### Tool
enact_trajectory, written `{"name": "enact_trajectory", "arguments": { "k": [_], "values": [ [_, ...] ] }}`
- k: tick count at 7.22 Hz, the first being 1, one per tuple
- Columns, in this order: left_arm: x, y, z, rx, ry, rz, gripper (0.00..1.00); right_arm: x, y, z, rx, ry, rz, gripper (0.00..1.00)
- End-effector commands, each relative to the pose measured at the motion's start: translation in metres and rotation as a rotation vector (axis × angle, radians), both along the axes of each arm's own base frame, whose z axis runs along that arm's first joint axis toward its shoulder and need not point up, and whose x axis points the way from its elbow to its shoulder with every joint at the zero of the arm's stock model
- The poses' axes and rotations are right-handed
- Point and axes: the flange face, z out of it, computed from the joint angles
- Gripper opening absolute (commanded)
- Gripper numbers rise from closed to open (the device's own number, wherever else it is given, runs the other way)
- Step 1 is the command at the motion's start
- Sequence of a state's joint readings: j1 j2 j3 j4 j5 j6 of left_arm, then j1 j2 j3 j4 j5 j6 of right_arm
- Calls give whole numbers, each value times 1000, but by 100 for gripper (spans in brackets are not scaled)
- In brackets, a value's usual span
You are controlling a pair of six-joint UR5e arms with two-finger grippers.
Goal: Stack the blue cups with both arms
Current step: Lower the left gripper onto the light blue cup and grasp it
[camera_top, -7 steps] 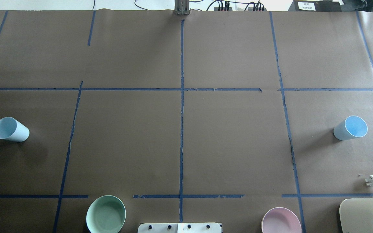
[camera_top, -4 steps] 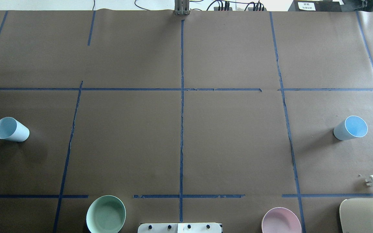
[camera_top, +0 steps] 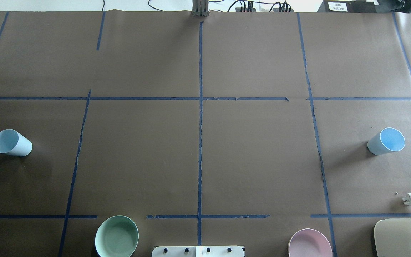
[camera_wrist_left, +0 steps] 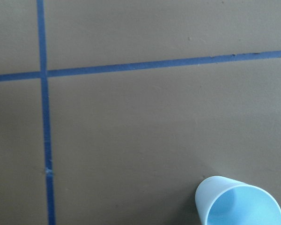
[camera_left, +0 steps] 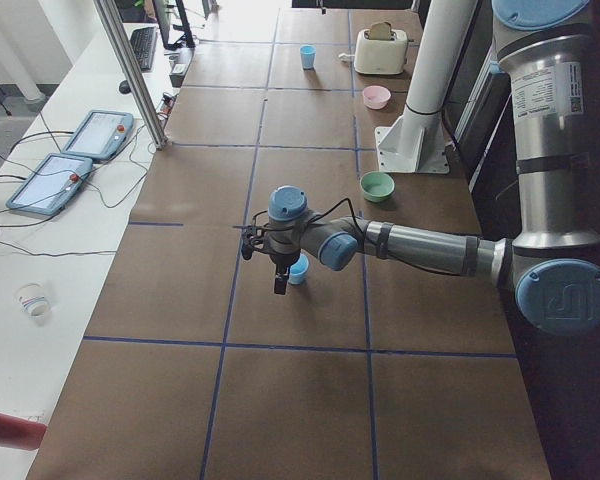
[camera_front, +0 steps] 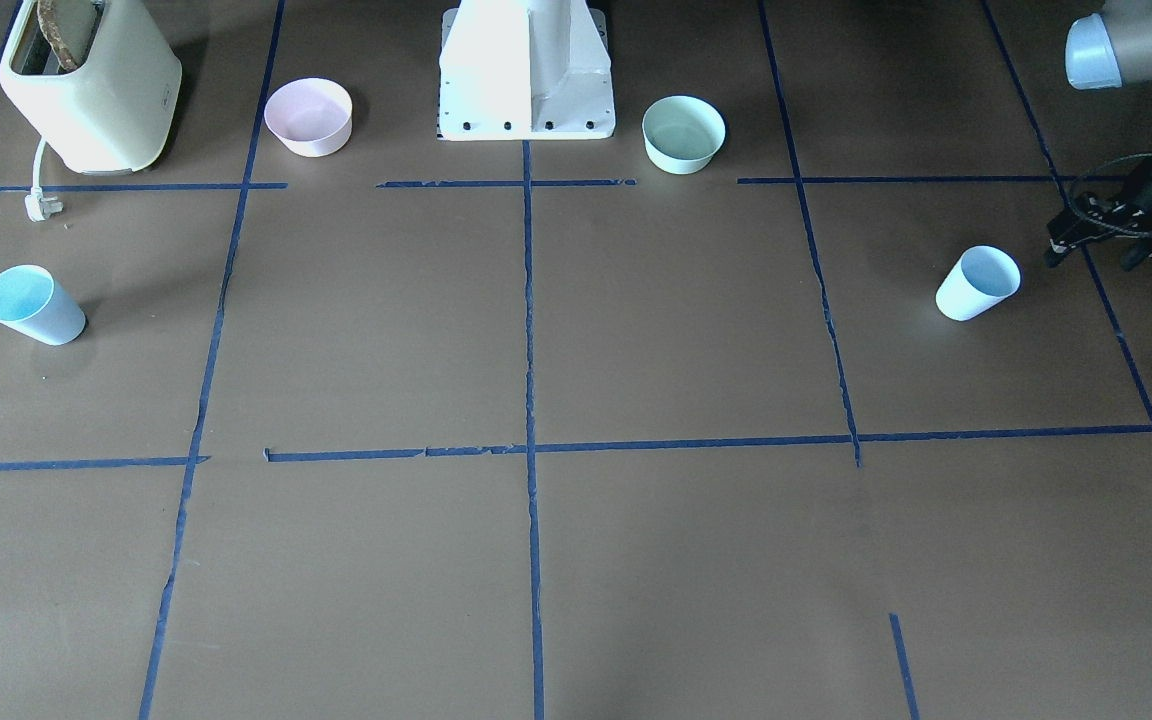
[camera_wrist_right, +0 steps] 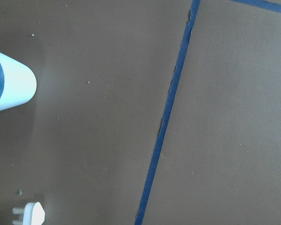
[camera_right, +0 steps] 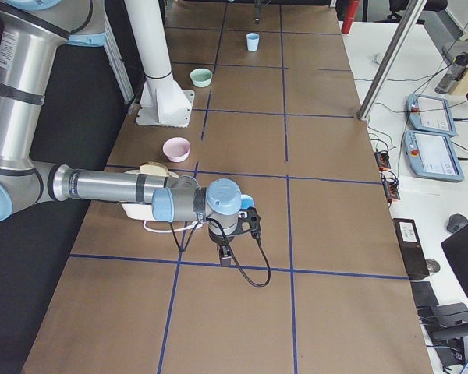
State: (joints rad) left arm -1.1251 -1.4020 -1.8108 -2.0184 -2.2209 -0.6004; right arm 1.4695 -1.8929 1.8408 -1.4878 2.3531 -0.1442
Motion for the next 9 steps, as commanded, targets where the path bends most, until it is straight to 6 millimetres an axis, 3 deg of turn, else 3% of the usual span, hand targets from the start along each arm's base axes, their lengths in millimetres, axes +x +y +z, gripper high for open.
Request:
{"name": "enact_trajectory", "arguments": {
  "k": [1,4,5,6,7,8,9],
  "values": [
    [23,6,18,-3,15,1,100,0,0,0,0,0,0,100],
    [56,13,19,-33,10,30,100,0,1,1,-3,0,0,100],
    [65,16,28,-34,-13,40,100,0,0,1,-2,0,0,100],
    [72,17,28,-34,-14,52,94,0,0,2,-5,0,0,100],
    [72,17,28,-56,-12,34,45,0,0,2,-4,0,-1,100],
    [74,15,24,-76,-2,11,16,0,0,2,-5,2,0,100],
    [76,13,21,-73,5,12,4,0,0,2,-5,1,0,100]
  ]
}}
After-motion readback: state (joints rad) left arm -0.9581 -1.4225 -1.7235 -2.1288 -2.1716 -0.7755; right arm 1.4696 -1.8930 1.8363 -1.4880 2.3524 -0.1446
